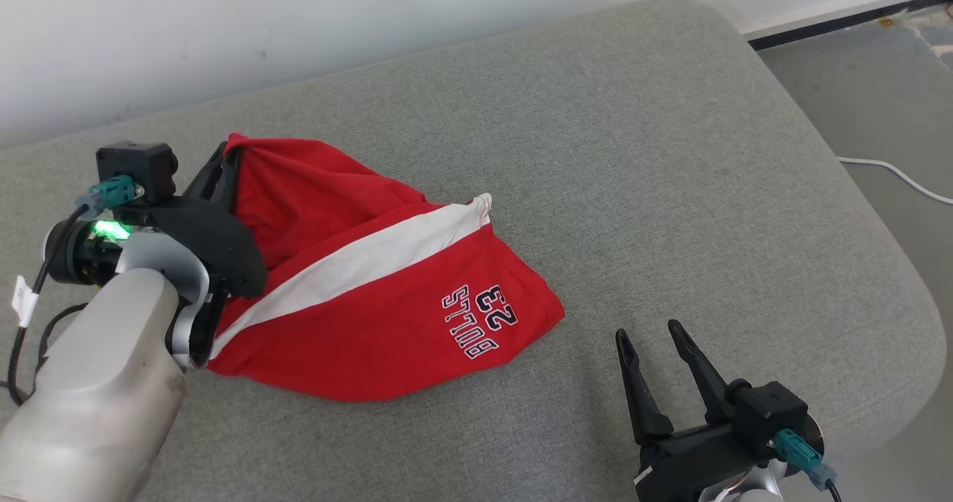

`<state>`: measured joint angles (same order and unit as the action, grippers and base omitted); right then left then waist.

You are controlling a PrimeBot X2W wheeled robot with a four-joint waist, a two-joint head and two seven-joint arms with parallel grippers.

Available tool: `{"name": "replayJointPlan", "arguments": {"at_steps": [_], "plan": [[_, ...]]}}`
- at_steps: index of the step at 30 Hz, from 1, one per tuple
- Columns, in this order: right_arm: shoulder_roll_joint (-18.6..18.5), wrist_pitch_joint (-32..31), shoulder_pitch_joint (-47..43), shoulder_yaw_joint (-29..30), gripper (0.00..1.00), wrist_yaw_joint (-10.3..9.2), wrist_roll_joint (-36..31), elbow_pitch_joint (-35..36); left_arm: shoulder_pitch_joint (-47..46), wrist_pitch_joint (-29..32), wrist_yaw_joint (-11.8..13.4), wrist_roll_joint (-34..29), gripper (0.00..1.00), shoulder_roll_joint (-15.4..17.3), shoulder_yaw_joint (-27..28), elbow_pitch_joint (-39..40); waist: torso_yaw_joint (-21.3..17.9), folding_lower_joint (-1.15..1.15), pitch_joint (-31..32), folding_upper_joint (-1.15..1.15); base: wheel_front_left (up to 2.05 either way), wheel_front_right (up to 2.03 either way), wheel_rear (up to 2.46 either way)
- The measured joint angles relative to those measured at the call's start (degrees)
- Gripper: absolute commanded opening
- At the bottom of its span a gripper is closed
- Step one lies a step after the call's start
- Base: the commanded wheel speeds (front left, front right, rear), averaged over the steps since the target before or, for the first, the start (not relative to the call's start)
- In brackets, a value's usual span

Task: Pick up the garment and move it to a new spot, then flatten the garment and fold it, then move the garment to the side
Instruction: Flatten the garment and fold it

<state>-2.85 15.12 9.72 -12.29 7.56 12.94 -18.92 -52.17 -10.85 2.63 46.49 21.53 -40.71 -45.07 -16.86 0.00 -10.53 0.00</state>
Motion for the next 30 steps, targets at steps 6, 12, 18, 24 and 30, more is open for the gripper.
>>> {"name": "replayJointPlan", "arguments": {"at_steps": [6,12,18,24,30], "plan": [[0.0,0.0,-0.5,0.3,1.00,0.00,-0.3,-0.5,1.1,-0.4,-0.2,0.2,1.00,-1.2,-0.7,-2.6,0.3,0.00,0.6,0.00,0.00,0.00,0.00],[0.0,0.0,-0.7,0.4,1.00,0.00,-0.5,-0.8,4.2,-0.8,-1.2,2.2,1.00,-2.2,-0.5,-4.2,1.7,-0.01,1.8,0.00,0.00,0.00,0.00],[0.0,0.0,-1.6,0.1,1.00,0.00,-0.4,-1.3,8.9,0.5,-1.1,4.8,1.00,-2.1,0.6,-3.4,3.3,-0.01,3.6,0.00,0.00,0.00,0.00],[0.0,0.0,-2.0,0.4,1.00,0.00,-0.4,-1.3,15.6,4.4,0.6,7.6,1.00,0.2,1.4,1.8,5.0,-0.01,4.8,0.00,0.00,0.00,0.00],[0.0,0.0,-2.0,0.9,1.00,0.00,-0.4,-1.2,19.1,6.8,2.2,8.7,1.00,2.0,1.1,7.4,5.5,-0.01,4.3,-0.01,0.00,0.00,0.00]]}}
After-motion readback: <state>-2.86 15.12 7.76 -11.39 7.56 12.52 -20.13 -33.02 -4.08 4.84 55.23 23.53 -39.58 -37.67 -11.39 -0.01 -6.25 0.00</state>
